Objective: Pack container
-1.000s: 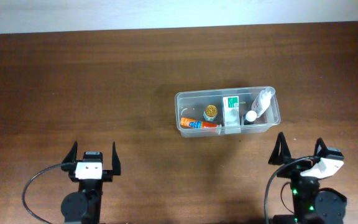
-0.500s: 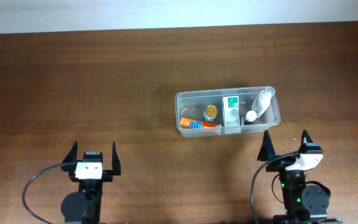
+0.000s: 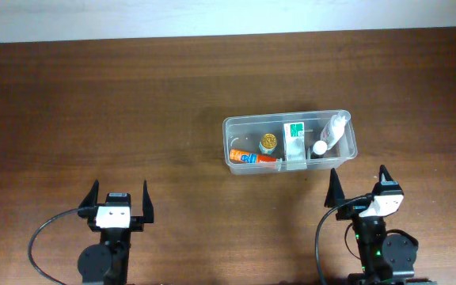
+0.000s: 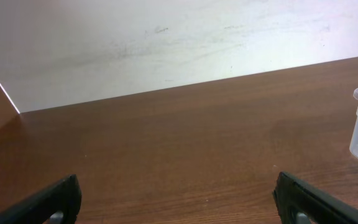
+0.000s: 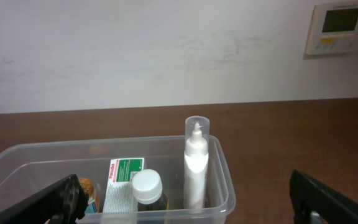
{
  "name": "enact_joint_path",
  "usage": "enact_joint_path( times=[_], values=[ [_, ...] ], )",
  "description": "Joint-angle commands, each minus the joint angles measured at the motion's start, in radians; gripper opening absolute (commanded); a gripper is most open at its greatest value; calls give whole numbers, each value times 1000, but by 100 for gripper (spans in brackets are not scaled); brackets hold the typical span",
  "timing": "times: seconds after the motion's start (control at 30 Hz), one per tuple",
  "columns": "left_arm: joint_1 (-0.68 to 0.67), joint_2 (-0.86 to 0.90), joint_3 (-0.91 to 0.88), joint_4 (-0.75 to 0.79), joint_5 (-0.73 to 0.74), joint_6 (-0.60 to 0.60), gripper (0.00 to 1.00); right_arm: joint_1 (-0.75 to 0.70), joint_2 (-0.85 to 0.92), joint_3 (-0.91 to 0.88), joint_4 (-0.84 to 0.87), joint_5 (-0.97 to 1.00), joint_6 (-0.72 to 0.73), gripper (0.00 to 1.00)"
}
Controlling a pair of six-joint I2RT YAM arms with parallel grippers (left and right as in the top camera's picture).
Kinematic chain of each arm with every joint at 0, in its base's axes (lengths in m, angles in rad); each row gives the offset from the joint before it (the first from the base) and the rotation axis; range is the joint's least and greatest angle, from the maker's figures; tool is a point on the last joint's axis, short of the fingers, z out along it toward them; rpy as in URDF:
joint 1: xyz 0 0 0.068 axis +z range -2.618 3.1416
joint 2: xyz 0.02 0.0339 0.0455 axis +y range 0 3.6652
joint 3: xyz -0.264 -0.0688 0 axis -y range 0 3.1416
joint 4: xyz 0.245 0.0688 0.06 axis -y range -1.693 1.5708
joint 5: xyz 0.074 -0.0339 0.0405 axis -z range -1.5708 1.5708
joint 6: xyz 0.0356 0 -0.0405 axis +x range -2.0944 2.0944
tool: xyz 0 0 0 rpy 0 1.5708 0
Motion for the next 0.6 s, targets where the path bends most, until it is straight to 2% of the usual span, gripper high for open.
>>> enact_joint_path(
  times=[0.0,0.57],
  values=[
    [5,-8,-2,-7,11,12,99,9,-11,-33,-16,-14,-10,98],
    [5,-8,-2,-7,11,12,99,26,-9,-33,-31,-13,-10,98]
  ],
)
